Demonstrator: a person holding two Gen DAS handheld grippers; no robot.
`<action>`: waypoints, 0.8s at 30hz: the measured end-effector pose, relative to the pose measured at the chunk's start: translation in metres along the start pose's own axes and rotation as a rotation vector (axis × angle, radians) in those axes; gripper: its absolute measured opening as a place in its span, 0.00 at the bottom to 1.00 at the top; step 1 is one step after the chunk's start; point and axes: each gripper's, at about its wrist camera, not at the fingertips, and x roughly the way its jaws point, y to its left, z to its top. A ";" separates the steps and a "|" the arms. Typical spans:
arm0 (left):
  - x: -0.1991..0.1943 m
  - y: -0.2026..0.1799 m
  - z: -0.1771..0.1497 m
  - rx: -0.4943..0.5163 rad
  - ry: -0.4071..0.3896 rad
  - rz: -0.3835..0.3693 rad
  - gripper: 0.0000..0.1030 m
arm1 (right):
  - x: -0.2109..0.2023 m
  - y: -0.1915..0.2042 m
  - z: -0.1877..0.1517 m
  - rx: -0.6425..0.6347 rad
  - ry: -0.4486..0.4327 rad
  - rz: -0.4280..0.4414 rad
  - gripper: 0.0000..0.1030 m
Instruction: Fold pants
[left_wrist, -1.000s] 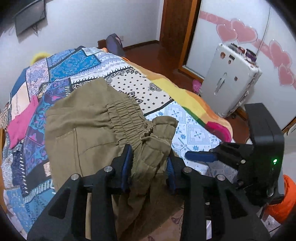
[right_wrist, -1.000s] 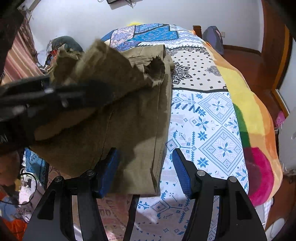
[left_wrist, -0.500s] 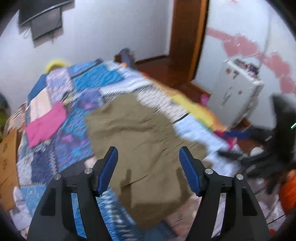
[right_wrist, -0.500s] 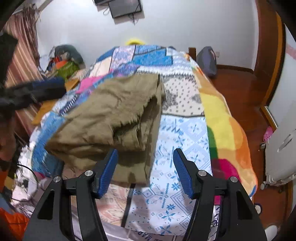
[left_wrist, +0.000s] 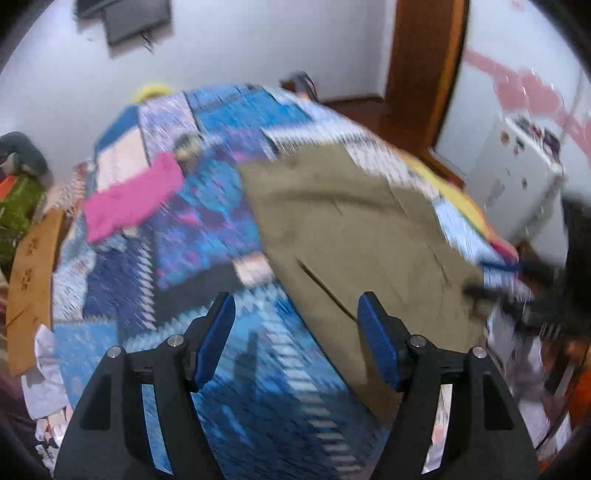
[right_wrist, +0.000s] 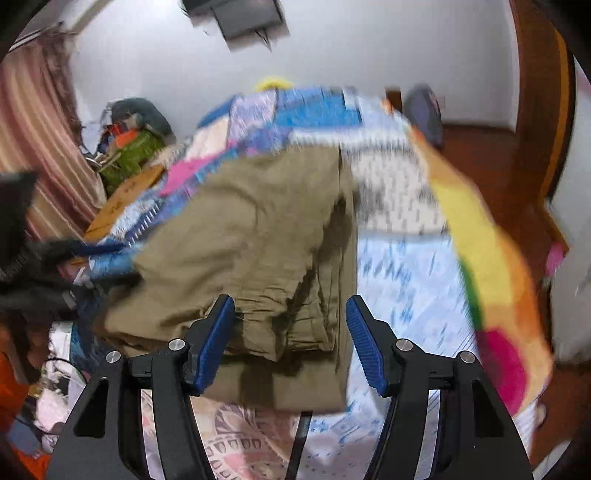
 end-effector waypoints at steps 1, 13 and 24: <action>-0.002 0.007 0.007 -0.021 -0.021 0.000 0.68 | 0.001 -0.003 -0.006 0.015 -0.002 0.013 0.57; 0.091 0.040 0.080 -0.087 0.089 -0.041 0.68 | -0.003 -0.013 -0.010 -0.038 -0.030 0.019 0.61; 0.179 0.072 0.103 -0.271 0.221 -0.332 0.42 | 0.007 -0.028 0.002 -0.052 0.011 0.035 0.68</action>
